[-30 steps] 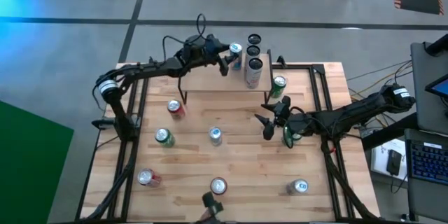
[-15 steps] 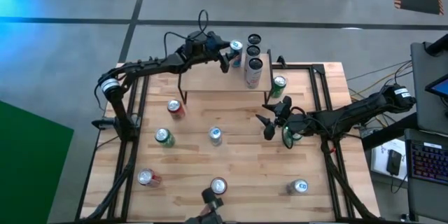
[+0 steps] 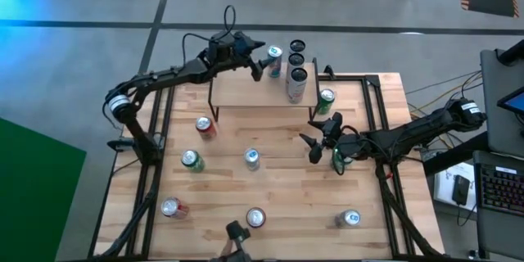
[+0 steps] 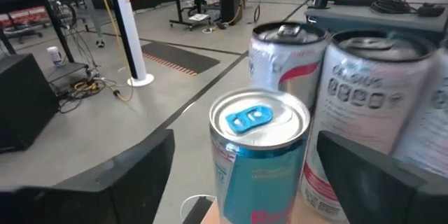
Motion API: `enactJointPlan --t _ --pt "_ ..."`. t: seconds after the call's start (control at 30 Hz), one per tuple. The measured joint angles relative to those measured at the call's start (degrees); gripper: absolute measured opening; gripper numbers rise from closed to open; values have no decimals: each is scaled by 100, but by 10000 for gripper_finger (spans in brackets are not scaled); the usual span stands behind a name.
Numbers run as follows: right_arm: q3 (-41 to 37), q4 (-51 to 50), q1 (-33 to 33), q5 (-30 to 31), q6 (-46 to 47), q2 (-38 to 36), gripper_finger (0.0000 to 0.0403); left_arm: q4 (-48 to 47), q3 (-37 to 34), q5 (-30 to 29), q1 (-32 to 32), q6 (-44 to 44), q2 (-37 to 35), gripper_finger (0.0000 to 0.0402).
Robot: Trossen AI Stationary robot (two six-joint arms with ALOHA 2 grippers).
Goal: Place canned beverage on shelf
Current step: Put the top blue soda can on the shelf aligned with the other blue soda can
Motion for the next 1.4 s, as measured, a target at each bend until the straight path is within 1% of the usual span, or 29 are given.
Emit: enactJointPlan --t 0.17,0.27,0.37,0.57,0.7,0.93,1.03,1.1,1.23,1.4 --pt "-1 -9 26 45 -1 2 257 -420 -116 -1 -2 185 -513 348" --pt "-14 -108 22 51 11 2 254 -474 -452 -1 -56 219 -922 345" --pt "-27 -234 22 51 36 2 254 -2 -1217 7 -188 154 -1393 337" --pt "-38 -258 20 53 69 2 256 1718 -3174 2 -725 -254 -2451 321" --pt "-41 -254 20 50 22 2 256 2173 -4055 -267 -1223 -405 -3000 314" --pt "-41 -3 20 -4 -39 98 253 2597 -4916 -443 -1761 -829 -3829 310" --pt "-41 69 58 -6 -20 144 248 3051 -5325 -782 -1940 -840 -4081 310" --pt "-41 113 91 -6 -5 169 245 3327 -5592 -1017 -2035 -850 -4187 310" --pt "-41 133 193 -4 69 170 238 3713 -5984 -1096 -2111 -876 -4322 303" --pt "-49 135 286 -6 128 188 236 3555 -6141 -1094 -2111 -940 -4323 279"
